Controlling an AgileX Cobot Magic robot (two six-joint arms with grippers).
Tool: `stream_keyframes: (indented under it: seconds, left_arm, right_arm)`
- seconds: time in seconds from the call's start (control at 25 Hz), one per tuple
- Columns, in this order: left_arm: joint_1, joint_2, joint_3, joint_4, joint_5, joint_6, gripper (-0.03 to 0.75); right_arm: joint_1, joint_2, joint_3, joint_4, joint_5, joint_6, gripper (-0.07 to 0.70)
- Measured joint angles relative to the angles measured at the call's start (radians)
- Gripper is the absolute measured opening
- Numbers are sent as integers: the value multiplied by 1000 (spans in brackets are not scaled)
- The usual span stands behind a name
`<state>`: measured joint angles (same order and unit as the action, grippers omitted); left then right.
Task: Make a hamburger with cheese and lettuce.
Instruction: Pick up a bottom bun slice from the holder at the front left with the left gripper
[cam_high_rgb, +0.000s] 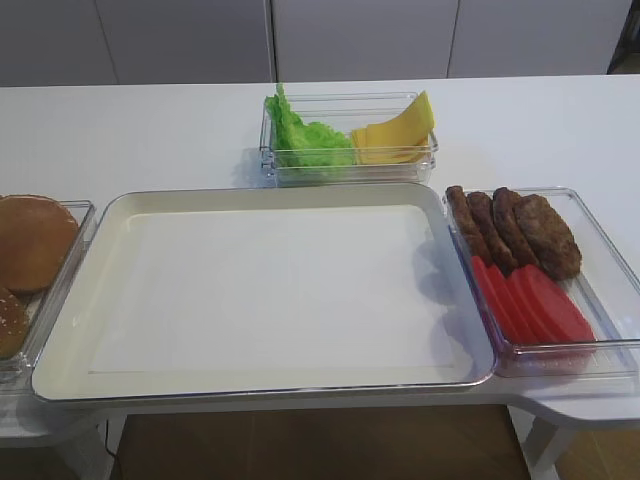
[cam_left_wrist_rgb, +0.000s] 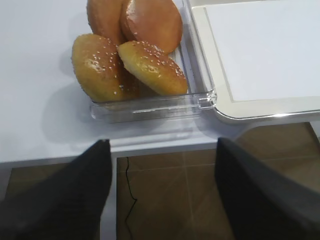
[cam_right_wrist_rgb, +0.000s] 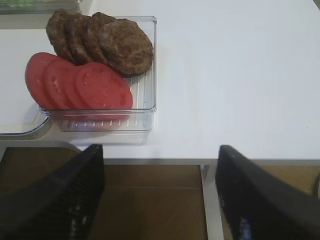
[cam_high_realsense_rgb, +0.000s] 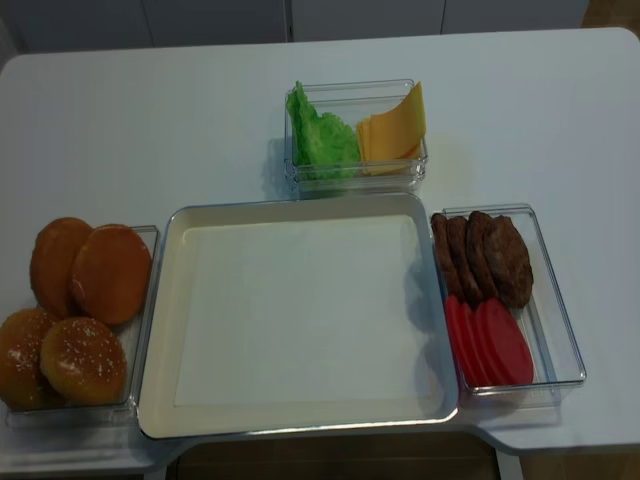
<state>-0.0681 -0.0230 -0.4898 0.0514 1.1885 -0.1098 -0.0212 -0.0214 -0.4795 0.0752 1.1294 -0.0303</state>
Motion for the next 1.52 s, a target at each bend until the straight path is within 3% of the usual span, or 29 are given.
stream_keyframes:
  seconds: [0.72, 0.92, 1.32, 1.52]
  left_arm:
    - [0, 0, 0, 5, -2, 0, 481]
    - [0, 5, -43, 24, -18, -4, 480]
    - [0, 352, -208, 24, -30, -70, 480]
    - [0, 558, -286, 34, -79, -84, 478]
  right_arm:
    - [0, 0, 0, 0, 0, 0, 524]
    - [0, 0, 0, 0, 0, 0, 524]
    - [0, 0, 0, 0, 0, 0, 522]
    - [0, 0, 0, 0, -2, 0, 521]
